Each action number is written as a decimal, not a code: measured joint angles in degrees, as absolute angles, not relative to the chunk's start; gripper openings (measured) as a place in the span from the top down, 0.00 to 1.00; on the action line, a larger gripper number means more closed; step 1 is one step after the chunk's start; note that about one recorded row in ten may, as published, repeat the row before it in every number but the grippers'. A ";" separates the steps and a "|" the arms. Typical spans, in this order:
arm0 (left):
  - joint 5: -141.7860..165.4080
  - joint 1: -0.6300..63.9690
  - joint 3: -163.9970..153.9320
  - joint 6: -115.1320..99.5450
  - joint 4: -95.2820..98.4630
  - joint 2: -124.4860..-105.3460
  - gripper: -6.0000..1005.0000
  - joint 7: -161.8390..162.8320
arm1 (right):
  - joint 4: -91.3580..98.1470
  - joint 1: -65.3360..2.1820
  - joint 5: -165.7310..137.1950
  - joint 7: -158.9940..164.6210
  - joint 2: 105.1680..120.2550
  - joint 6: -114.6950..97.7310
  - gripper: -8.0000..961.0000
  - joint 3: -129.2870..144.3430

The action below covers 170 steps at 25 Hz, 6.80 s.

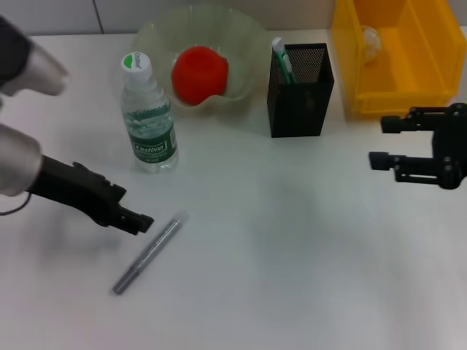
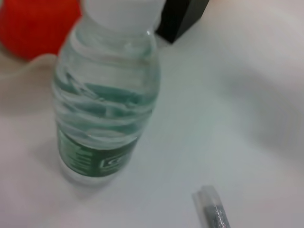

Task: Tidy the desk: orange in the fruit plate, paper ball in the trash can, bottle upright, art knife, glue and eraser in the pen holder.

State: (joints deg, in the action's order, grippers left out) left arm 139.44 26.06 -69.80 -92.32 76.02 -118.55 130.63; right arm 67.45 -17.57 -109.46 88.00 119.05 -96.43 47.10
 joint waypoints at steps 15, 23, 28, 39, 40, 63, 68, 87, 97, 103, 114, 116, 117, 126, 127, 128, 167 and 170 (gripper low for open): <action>148.95 27.23 -93.61 -86.59 83.27 -118.84 0.21 156.44 | 67.65 -17.16 -111.63 83.42 118.51 -102.63 0.35 45.77; 155.46 27.91 -104.22 -86.84 85.10 -119.15 0.21 164.85 | 66.96 -17.36 -114.16 83.28 118.62 -101.41 0.35 45.66; 154.80 28.30 -105.02 -86.90 85.51 -119.16 0.40 164.65 | 66.83 -17.25 -114.50 83.26 118.79 -101.33 0.35 45.63; 155.39 30.04 -107.17 -86.93 84.24 -119.18 0.44 164.69 | 66.79 -17.41 -114.53 83.53 118.92 -101.27 0.35 45.61; 155.39 30.04 -107.17 -86.93 84.24 -119.18 0.44 164.69 | 66.77 -17.44 -114.53 83.52 118.92 -101.26 0.35 45.61; 155.39 32.98 -107.47 -86.84 79.14 -119.17 0.74 164.24 | 65.36 -18.09 -114.42 83.62 118.96 -99.02 0.35 45.61; 155.10 32.71 -106.69 -87.07 80.12 -119.15 0.81 164.16 | 65.23 -18.02 -114.17 83.68 118.99 -98.95 0.35 45.62; 108.55 10.89 -82.39 -76.77 99.31 -118.74 0.85 124.11 | 58.02 -18.28 -112.25 83.99 119.27 -98.96 0.34 41.01; 86.01 19.56 -82.68 -65.59 77.68 -118.80 0.85 103.05 | 56.31 -18.27 -112.36 83.89 119.27 -96.64 0.34 40.47; 79.60 26.32 -84.99 -57.30 67.30 -118.99 0.85 99.03 | 55.66 -18.51 -112.31 83.54 119.21 -94.94 0.34 40.68; 77.72 35.02 -95.02 -38.54 59.79 -119.17 0.84 95.66 | 54.48 -19.71 -112.85 82.82 119.09 -93.70 0.34 40.96; 77.72 35.02 -95.02 -38.54 59.79 -119.17 0.83 95.66 | 54.44 -19.74 -112.87 82.75 119.09 -93.68 0.34 40.96; 77.72 35.02 -95.02 -38.54 59.79 -119.17 0.83 95.66 | 54.42 -19.80 -112.88 82.72 119.09 -93.68 0.34 40.96; 64.74 41.84 -100.43 -27.12 48.57 -119.18 0.80 89.05 | 54.23 -21.09 -113.56 82.63 119.03 -93.58 0.34 40.96; 64.61 41.91 -100.60 -26.97 48.41 -119.18 0.79 88.98 | 54.22 -21.24 -113.78 82.63 119.03 -93.56 0.34 40.95; 64.59 41.94 -100.84 -26.71 48.31 -119.18 0.79 88.84 | 54.22 -21.45 -114.01 82.62 119.02 -93.54 0.33 40.95; 77.16 17.83 -81.14 -72.20 67.43 -117.77 0.16 92.20 | 54.76 -23.00 -112.36 82.22 119.18 -99.89 0.21 40.96; 79.34 14.13 -73.07 -85.39 66.66 -117.22 0.16 91.53 | 54.52 -23.28 -112.34 82.25 119.05 -100.89 0.16 40.96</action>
